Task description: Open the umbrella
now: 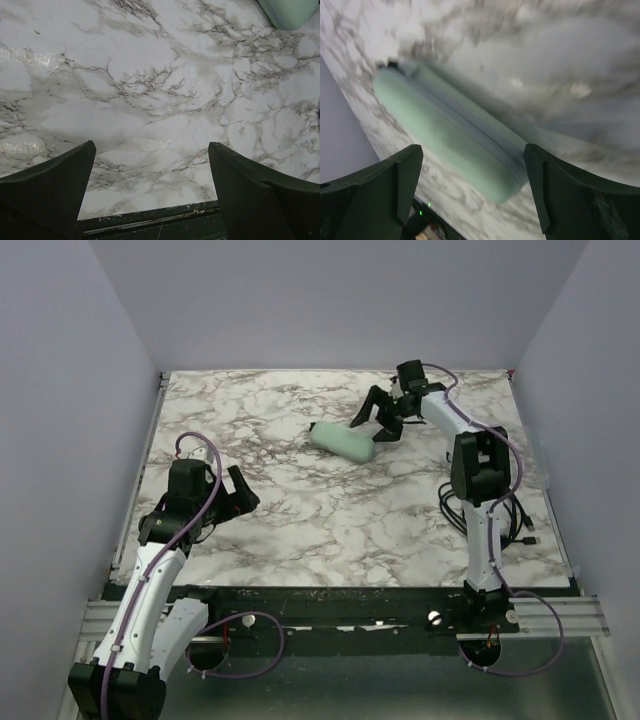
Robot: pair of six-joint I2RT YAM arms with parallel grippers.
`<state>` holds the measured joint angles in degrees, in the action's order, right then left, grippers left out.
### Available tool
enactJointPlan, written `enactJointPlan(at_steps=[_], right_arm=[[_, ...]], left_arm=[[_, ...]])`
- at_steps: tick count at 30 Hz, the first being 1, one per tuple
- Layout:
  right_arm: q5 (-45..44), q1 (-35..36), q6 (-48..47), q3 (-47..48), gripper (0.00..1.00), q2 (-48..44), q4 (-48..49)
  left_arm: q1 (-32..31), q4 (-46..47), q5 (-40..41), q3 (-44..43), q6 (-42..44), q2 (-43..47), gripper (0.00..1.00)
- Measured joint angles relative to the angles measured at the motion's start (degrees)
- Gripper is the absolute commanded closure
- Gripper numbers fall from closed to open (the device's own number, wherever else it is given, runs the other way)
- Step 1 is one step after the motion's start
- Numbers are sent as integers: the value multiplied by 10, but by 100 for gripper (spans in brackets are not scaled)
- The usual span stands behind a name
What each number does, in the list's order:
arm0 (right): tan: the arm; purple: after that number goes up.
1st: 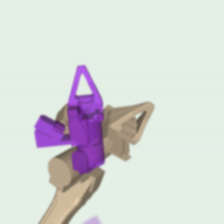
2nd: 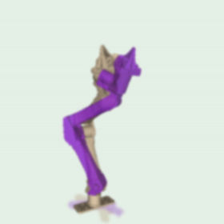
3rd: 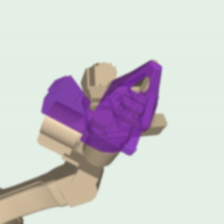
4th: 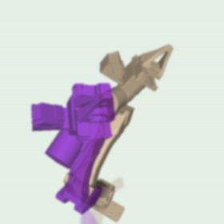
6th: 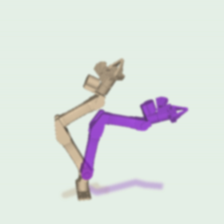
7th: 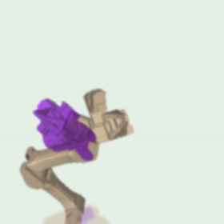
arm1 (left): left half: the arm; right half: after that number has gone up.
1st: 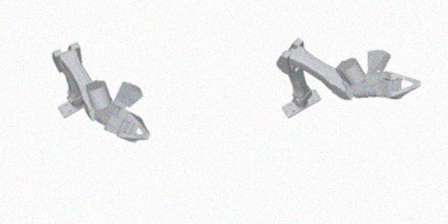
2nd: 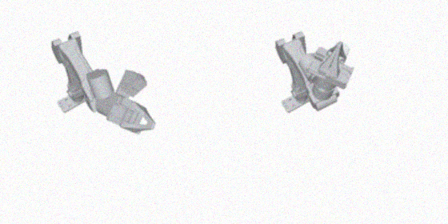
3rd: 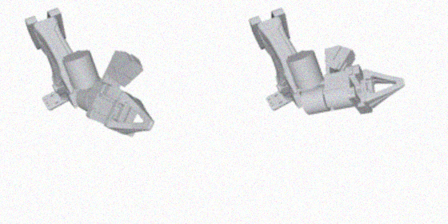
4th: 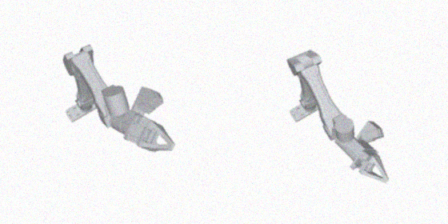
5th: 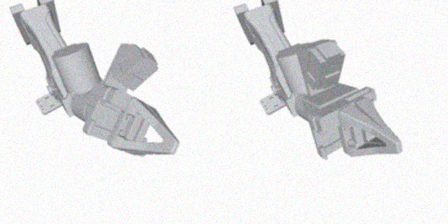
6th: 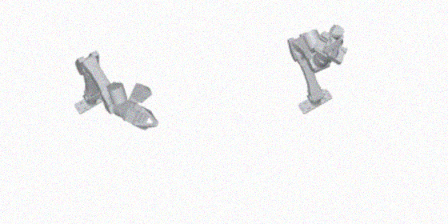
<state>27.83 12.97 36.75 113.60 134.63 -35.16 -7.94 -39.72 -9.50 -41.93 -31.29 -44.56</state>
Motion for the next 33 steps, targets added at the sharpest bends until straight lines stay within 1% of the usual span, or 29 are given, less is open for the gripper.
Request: enactJointPlan(at_steps=[2,6,7,10,13,15,20,25,27,28,30,33], right_arm=[[25,19,-24,-45,0,-35,-20],[44,49,-40,-198,0,-176,-38],[47,50,-43,-216,0,-214,-48],[47,36,-53,-211,0,-266,-46],[47,26,-52,-218,0,-280,-22],[46,21,-46,-243,0,-281,-5],[39,21,-30,-304,0,-286,1],[26,23,-13,-363,0,-331,22],[27,23,-4,-394,0,-360,40],[28,23,1,-409,0,-372,52],[31,23,17,-449,0,-400,84],[37,23,39,-476,0,-413,113]], left_arm=[[-3,-3,0,0,0,-1,2],[-7,-5,0,0,0,0,1],[-8,-5,0,0,0,2,1],[-11,-4,-1,0,0,7,1],[-13,-4,-2,0,1,7,1],[-16,-3,-3,0,2,7,1],[-22,-2,0,0,-5,1,2],[-22,-2,5,-8,-26,-26,1],[-22,6,-17,-12,-33,-41,1],[-22,17,-47,-16,-35,-59,1],[-22,29,-82,-23,-35,-89,2],[-23,31,-107,-27,-30,-111,1]])
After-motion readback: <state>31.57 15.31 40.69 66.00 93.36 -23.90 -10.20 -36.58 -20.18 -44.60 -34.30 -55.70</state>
